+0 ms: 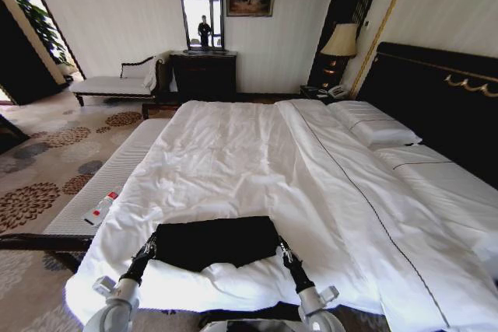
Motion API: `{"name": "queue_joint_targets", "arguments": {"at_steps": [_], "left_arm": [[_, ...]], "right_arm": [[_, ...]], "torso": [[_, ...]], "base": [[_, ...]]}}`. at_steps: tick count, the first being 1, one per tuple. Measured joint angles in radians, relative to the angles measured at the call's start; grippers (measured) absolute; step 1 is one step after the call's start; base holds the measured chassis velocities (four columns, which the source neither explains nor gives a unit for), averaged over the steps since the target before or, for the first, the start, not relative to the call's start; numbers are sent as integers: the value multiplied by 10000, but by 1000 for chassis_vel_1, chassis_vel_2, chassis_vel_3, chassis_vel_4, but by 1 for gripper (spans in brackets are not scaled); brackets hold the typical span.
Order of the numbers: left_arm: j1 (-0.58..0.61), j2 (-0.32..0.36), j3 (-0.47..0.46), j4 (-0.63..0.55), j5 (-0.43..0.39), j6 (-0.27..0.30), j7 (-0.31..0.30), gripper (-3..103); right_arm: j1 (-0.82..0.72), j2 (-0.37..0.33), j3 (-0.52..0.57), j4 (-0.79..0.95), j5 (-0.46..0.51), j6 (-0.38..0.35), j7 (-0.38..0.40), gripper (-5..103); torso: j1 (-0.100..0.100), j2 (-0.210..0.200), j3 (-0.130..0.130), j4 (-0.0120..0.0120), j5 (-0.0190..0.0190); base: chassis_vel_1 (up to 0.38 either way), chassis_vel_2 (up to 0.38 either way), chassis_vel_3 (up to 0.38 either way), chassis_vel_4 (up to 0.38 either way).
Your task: Fold the clothes on the bed.
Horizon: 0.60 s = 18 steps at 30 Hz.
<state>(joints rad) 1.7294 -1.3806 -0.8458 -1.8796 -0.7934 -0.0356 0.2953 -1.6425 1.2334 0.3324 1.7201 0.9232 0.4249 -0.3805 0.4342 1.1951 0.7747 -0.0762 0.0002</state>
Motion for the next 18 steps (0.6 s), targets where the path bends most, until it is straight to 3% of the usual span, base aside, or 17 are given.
{"name": "queue_joint_targets", "arguments": {"at_steps": [2,4,5,6,8,9,11,12,16,17,18], "left_arm": [[393,-203,-464,-633,45,-490,63,32],[461,-226,-600,-847,-51,-539,60,32],[447,-220,-746,-1149,-209,-514,-70,37],[334,-185,-777,-1303,-220,-406,-277,43],[-335,6,-502,-1495,495,354,-1251,53],[-335,6,-502,-1495,495,354,-1251,53],[-892,151,17,-1344,1685,1006,-1867,64],[-1110,198,302,-1154,2356,1160,-2018,64],[-1375,206,1198,-359,3965,1271,-2197,81],[-1305,116,1483,58,4648,1160,-2246,85],[-1305,116,1483,58,4648,1160,-2246,85]], "right_arm": [[-369,-126,255,896,-14,80,22,29],[-433,-163,328,1125,0,80,60,29],[-443,-221,412,1359,17,70,142,34],[-376,-255,429,1437,18,27,216,40],[67,-284,280,1365,-106,-236,578,51],[67,-284,280,1365,-106,-236,578,51],[502,-221,-9,1074,-588,-518,1122,56],[650,-178,-141,946,-801,-619,1347,61],[851,-33,-447,717,-1143,-808,1795,73],[809,14,-481,701,-1178,-826,1869,83],[809,14,-481,701,-1178,-826,1869,83]], "torso": [[-1,0,-1,-1,-2],[-1,1,-1,0,-1],[-2,1,-1,1,-1],[-2,1,-1,2,-1],[-2,1,-1,-4,-2],[-2,1,-1,-4,-2],[1,0,1,-6,-1],[4,-2,2,-5,-1],[5,-3,3,-4,-3],[4,-3,2,-5,-3],[4,-3,2,-5,-3]], "base": [[0,0,0,0],[0,0,0,0],[0,0,0,0],[0,0,0,0],[0,0,0,0],[0,0,0,0],[0,0,0,0],[0,0,0,0],[0,0,0,0],[0,0,0,0],[0,0,0,0]]}}
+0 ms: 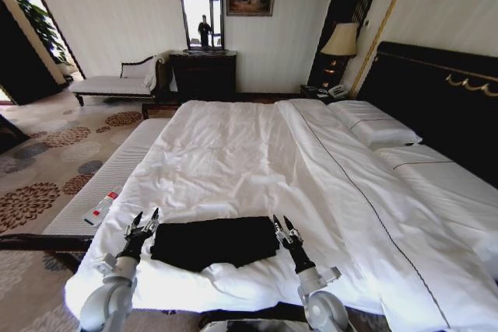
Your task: Fold the clothes on the bed.
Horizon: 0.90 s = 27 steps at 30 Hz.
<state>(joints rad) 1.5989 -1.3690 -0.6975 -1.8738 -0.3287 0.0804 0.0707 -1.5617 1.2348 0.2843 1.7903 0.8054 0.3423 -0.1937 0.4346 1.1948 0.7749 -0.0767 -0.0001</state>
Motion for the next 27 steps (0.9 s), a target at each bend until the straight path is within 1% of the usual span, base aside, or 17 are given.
{"name": "queue_joint_targets", "arguments": {"at_steps": [1,2,3,4,5,6,8,10,13,15,16,21,22,23,24,25,27], "left_arm": [[178,-93,124,322,481,-212,-11,91],[293,-148,151,469,681,-345,-11,91],[621,-304,161,823,1080,-720,19,98],[801,-383,137,991,1226,-908,66,98],[801,-383,137,991,1226,-908,66,98],[1028,-481,67,1167,1344,-1137,117,100],[1354,-637,-74,1308,1381,-1417,184,100],[1839,-836,-314,1260,1199,-1720,229,100],[2058,-897,-482,990,1000,-1805,222,100],[2142,-910,-653,530,679,-1814,173,100],[2142,-910,-653,530,679,-1814,173,100],[2314,-894,-1224,-1107,-635,-1645,133,100],[2314,-894,-1224,-1107,-635,-1645,133,100],[2360,-912,-1418,-1494,-959,-1558,136,100],[2381,-960,-1778,-2123,-1462,-1323,126,100],[2224,-1070,-2432,-3543,-2401,-495,-209,100],[2062,-1103,-2619,-4240,-2764,-7,-446,100]], "right_arm": [[-96,13,2,0,-6,-1,29,89],[-165,13,12,1,-6,2,39,89],[-337,-6,65,18,-7,53,46,94],[-427,-20,109,39,-8,95,50,97],[-427,-20,109,39,-8,95,50,97],[-560,-37,171,86,-5,133,68,99],[-800,-62,236,218,65,118,169,99],[-1267,-93,249,529,299,-80,610,100],[-1505,-79,182,675,341,-195,918,100],[-1620,-22,57,718,341,-220,1079,100],[-1620,-22,57,718,341,-220,1079,100],[-1923,128,-308,822,675,-293,1196,100],[-1923,128,-308,822,675,-293,1196,100],[-1966,167,-353,832,849,-329,1208,100],[-1983,230,-377,829,1063,-377,1205,100],[-1893,358,-400,683,1520,-569,1174,100],[-1844,425,-445,614,1783,-686,1176,100]], "torso": [[-1,0,-1,2,-3],[-3,1,-1,4,-2],[-4,1,-2,5,1],[-4,1,-2,6,0],[-4,1,-2,6,0],[-5,2,-2,5,-1],[-4,1,-2,6,1],[-5,2,-3,2,1],[-5,2,-3,5,0],[-6,3,-3,5,1],[-6,3,-3,5,1],[-5,2,-2,2,0],[-5,2,-2,2,0],[-4,2,-3,3,0],[-5,3,-3,3,1],[-6,2,-3,5,1],[-5,2,-3,4,2]], "base": [[0,0,0,0],[0,0,0,0],[0,0,0,0],[0,0,0,0],[0,0,0,0],[0,0,0,0],[0,0,0,0],[0,0,0,0],[0,0,0,0],[0,0,0,0],[0,0,0,0],[0,0,0,0],[0,0,0,0],[0,0,0,0],[0,0,0,0],[0,0,0,0],[0,0,0,0]]}}
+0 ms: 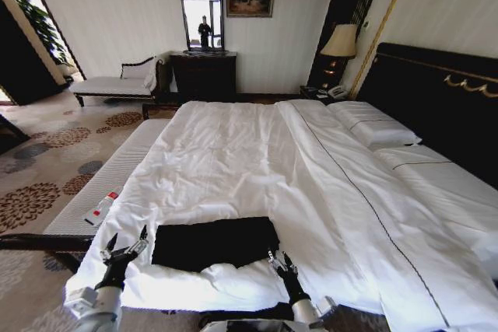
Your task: Fold the clothes on the bed.
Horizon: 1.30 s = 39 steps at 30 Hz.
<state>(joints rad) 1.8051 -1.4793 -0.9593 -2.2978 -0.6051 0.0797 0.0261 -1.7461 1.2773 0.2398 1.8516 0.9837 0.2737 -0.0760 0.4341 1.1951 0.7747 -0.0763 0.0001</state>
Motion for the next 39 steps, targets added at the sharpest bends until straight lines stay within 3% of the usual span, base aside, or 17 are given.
{"name": "queue_joint_targets", "arguments": {"at_steps": [1,5,12,23,32,39], "left_arm": [[0,0,0,0,0,0,0,100],[-503,10,101,-1618,-737,1227,-849,100],[-668,-30,279,-2150,-1049,1886,-1325,100],[-499,-130,245,-2095,-984,1872,-1420,100],[-337,-278,398,-2056,-786,1818,-1417,100],[-189,-318,420,-2041,-674,1780,-1407,100]], "right_arm": [[0,0,0,0,0,0,0,100],[87,195,-124,-423,185,-35,-182,100],[356,395,-209,-1161,165,260,-959,100],[1071,736,-325,-2110,149,587,-1742,100],[1760,945,-66,-2693,665,802,-2183,103],[2012,1113,-41,-2808,891,823,-2345,78]], "torso": [[0,0,0,0,0],[1,0,1,-2,0],[0,0,0,-2,-2],[1,0,0,0,-1],[2,0,1,-2,0],[2,0,1,-3,-1]], "base": [[0,0,0,0],[0,0,0,0],[0,0,0,0],[0,0,0,0],[0,0,0,0],[0,0,0,0]]}}
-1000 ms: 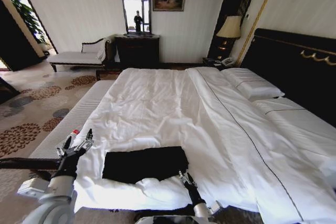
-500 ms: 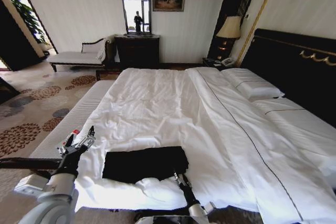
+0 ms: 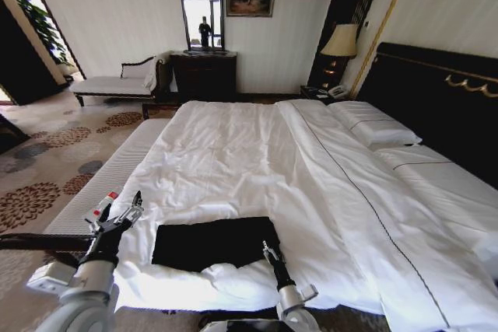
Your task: Fold the clothes on the bed.
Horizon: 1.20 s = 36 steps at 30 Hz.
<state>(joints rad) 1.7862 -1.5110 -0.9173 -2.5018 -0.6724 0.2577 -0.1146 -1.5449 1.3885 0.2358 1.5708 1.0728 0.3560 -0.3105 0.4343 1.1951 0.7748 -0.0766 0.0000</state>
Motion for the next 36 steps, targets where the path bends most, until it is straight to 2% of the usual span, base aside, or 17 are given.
{"name": "queue_joint_targets", "arguments": {"at_steps": [1,4,5,6,7,9,10,13,16,19,22,24,25,27,30,36], "left_arm": [[15,0,-19,2,4,-16,1,100],[42,22,-105,6,16,-87,3,100],[42,22,-105,6,16,-87,3,100],[42,47,-140,7,15,-94,5,100],[34,82,-172,8,15,-97,5,100],[-29,148,-209,9,14,-103,5,100],[-29,148,-209,9,14,-103,5,100],[-117,170,-190,12,14,-104,4,100],[-173,171,-155,14,14,-104,4,100],[-291,258,-181,15,-21,-104,1,100],[-372,347,-231,16,-71,-104,-6,100],[-460,409,-260,16,-133,-104,-13,100],[-460,409,-260,16,-133,-104,-13,100],[-546,418,-257,16,-154,-103,-20,100],[-642,418,-235,17,-170,-104,-20,100],[-809,473,-262,41,-277,-99,-26,100]], "right_arm": [[-14,18,-13,4,-5,0,-22,78],[-69,27,-37,37,-18,-9,-47,61],[-69,27,-37,37,-18,-9,-47,61],[-78,2,-39,73,-23,-44,-47,56],[-81,-47,-39,118,-30,-103,-39,56],[-78,-216,-38,234,-76,-286,-9,46],[-78,-216,-38,234,-76,-286,-9,46],[0,-517,-19,310,-309,-547,-3,29],[117,-679,23,329,-414,-637,6,24],[415,-915,286,568,-310,-671,151,7],[570,-1197,522,788,-95,-672,237,5],[754,-1832,938,1006,196,-661,252,4],[754,-1832,938,1006,196,-661,252,4],[865,-2783,1555,1088,550,-618,178,4],[683,-3844,2301,1079,1041,-539,-20,4],[184,-4579,3024,668,1165,-209,-790,4]], "torso": [[0,0,0,0,0],[0,0,0,1,-1],[0,0,0,1,-1],[0,0,-1,1,-1],[0,0,-1,2,0],[0,0,-1,2,0],[0,0,-1,2,0],[0,0,-1,2,0],[0,0,0,3,1],[0,0,0,4,4],[0,0,0,5,5],[0,-1,0,2,5],[0,-1,0,2,5],[0,0,0,3,2],[0,-1,0,3,1],[0,-1,0,-3,3]], "base": [[0,0,0,0],[0,0,0,0],[0,0,0,0],[0,0,0,0],[0,0,0,0],[0,0,0,0],[0,0,0,0],[0,0,0,0],[0,0,0,0],[0,0,0,0],[0,0,0,0],[0,0,0,0],[0,0,0,0],[0,0,0,0],[0,0,0,0],[0,0,0,0]]}}
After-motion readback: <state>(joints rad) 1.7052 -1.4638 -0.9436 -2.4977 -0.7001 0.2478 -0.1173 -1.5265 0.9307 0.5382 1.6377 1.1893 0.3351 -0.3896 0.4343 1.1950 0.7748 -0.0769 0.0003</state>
